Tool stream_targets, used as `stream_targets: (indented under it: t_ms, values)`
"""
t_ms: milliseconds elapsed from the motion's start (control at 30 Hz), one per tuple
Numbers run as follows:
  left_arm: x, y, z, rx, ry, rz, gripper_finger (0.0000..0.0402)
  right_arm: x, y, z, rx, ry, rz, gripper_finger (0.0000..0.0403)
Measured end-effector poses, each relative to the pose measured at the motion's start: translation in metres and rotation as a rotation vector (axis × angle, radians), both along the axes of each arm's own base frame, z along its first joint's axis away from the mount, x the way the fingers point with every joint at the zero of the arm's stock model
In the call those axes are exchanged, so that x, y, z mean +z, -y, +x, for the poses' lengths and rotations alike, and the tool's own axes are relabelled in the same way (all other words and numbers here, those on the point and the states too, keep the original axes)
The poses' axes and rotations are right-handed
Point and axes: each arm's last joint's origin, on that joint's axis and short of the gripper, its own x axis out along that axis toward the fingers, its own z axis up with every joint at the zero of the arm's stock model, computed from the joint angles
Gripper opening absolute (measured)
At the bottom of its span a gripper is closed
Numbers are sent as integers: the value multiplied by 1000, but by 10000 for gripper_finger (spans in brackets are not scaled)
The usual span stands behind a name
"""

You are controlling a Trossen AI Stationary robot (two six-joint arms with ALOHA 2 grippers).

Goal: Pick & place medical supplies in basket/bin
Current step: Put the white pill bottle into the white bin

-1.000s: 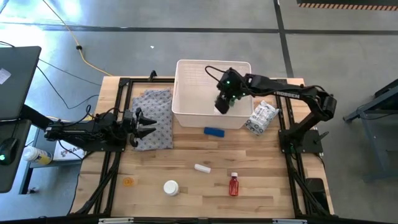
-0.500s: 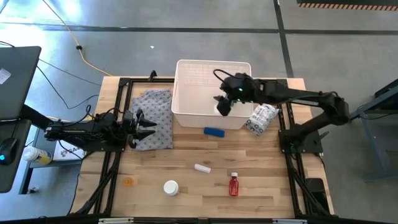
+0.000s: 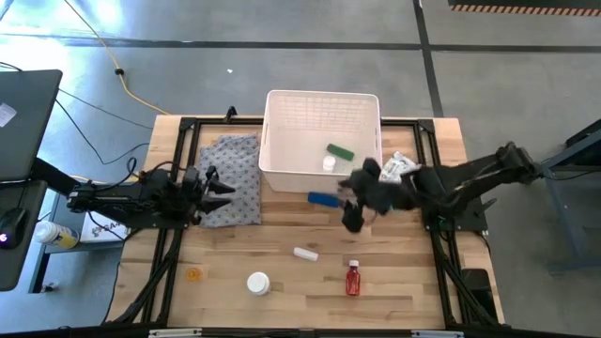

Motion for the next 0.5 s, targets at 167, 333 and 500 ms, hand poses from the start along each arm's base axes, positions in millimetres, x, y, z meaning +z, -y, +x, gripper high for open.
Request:
stream_targets:
  t_ms: [167,333,500]
  values:
    - [4,1,-1,-40,42,-4,216,-15,-47,-2,63,-18,-8,240]
    - [10,3,-2,-71,95,-1,216,-42,-88,4,70,-44,-56,240]
    - [13,7,5,-13,114,-11,216,-74,-108,15,41,-93,-112,240]
